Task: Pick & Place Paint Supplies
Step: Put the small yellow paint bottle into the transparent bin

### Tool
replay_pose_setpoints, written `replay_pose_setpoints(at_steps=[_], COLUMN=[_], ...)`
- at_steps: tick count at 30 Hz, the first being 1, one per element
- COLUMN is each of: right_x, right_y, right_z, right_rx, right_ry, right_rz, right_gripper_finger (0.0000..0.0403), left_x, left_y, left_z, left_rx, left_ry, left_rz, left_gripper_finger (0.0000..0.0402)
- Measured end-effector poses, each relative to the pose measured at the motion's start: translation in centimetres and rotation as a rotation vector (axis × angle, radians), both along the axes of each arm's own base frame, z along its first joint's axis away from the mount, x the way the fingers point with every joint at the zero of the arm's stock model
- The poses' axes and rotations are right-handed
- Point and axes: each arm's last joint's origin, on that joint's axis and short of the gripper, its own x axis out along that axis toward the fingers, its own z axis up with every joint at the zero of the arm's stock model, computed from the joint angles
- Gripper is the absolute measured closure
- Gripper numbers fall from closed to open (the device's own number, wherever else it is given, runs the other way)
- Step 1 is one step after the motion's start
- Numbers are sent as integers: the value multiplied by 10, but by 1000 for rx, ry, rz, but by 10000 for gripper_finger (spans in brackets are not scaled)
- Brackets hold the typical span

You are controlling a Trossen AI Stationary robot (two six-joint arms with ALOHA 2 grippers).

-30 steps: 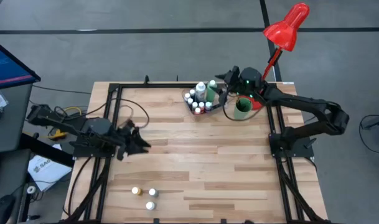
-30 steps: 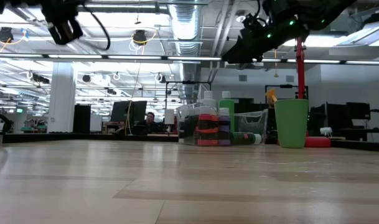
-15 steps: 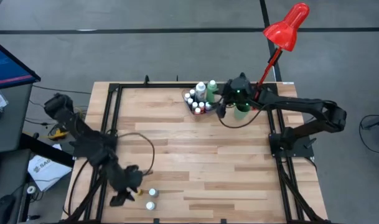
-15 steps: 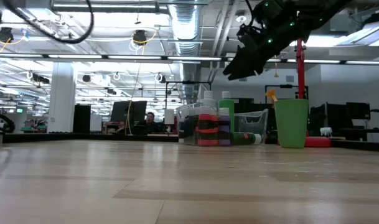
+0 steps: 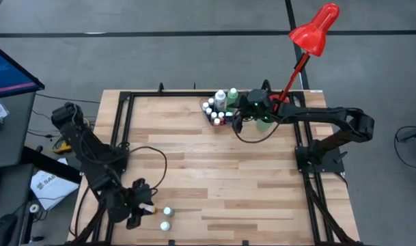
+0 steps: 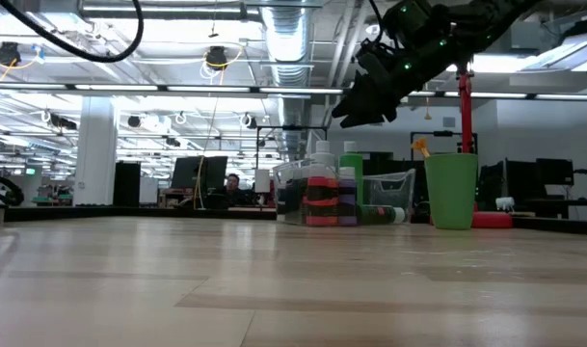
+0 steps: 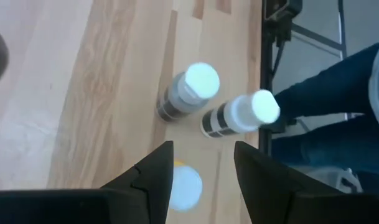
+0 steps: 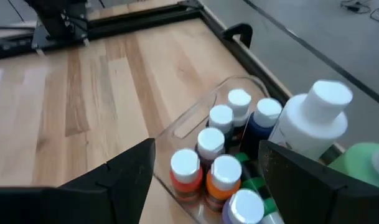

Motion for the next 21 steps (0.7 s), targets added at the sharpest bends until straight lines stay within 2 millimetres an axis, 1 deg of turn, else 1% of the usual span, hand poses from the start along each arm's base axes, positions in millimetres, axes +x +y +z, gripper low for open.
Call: replay_pose_setpoints(at_steps=[4,9,15,21], right_x=[1,1,1,1], right_y=[2,4,6,6], right_z=[0,0,-1,-2], right_rx=[4,26,43,58], right_ry=[-3,-3,6,9], right_rz=[5,1,-1,-11], right_gripper_finger=[122,122,122,122], left_x=[-4,-6,-4,-11], left_y=[2,4,-1,-9], left_z=[4,-3,-10,-14], left_rx=[-2,100,125,141], left_ry=[1,16,22,28], left_rz=[-23,-41,-46,-87], left_gripper_finger=[243,243,243,243])
